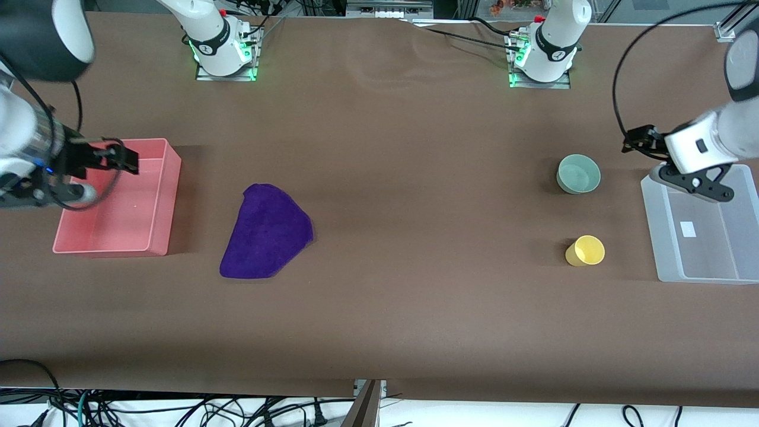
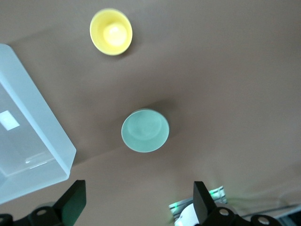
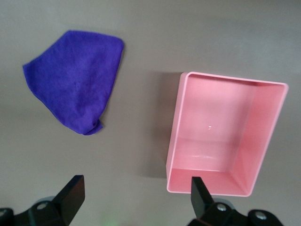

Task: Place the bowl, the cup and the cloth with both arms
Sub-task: 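Move the right gripper toward the purple cloth while the left gripper reaches the bowl, then grasp the purple cloth with the right gripper while the left gripper grasps the bowl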

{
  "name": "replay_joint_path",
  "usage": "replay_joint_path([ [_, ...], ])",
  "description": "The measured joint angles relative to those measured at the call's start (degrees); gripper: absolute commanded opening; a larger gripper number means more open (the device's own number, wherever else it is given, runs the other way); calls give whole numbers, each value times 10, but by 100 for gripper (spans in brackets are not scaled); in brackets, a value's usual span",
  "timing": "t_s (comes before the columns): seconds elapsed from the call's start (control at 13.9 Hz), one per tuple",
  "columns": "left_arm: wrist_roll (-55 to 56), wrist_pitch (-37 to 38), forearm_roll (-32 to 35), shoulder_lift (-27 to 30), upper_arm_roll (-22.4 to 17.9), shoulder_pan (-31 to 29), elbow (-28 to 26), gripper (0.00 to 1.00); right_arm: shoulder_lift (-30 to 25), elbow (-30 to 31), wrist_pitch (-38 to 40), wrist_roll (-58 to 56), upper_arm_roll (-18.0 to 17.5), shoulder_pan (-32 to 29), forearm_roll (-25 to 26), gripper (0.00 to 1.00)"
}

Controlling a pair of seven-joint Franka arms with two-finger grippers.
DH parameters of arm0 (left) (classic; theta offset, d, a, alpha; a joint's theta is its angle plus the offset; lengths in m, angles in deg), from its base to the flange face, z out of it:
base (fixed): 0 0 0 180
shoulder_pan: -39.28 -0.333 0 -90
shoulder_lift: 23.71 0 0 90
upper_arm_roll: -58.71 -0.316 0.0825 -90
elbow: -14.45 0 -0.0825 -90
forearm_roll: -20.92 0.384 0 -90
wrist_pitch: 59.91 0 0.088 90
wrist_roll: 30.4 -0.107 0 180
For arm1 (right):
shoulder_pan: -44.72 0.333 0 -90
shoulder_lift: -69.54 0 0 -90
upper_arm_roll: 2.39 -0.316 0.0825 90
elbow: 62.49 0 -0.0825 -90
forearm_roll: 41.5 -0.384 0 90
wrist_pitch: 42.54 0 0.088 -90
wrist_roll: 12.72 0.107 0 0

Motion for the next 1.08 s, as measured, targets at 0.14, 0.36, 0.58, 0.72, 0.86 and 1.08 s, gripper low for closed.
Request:
replay_joint_path([
  [0.14,-48,-75,0,-15,0,-27,-50,100,40,2,-28,0,-2,14,-2,100],
  [0.36,-67,-226,0,-13,0,-55,-178,100,89,22,-98,7,-3,30,-32,100],
  [0.58,-69,-376,0,-12,2,-60,-298,100,103,114,-227,66,-25,32,-45,100],
  [0.72,-77,-458,0,-13,3,-60,-359,98,109,185,-316,87,-41,35,-45,100],
  [0.86,-88,-522,0,-22,3,-60,-398,56,123,240,-397,93,-48,41,-45,100],
  [1.08,-128,-577,0,-53,3,-60,-416,0,153,268,-471,94,-49,50,-45,93],
])
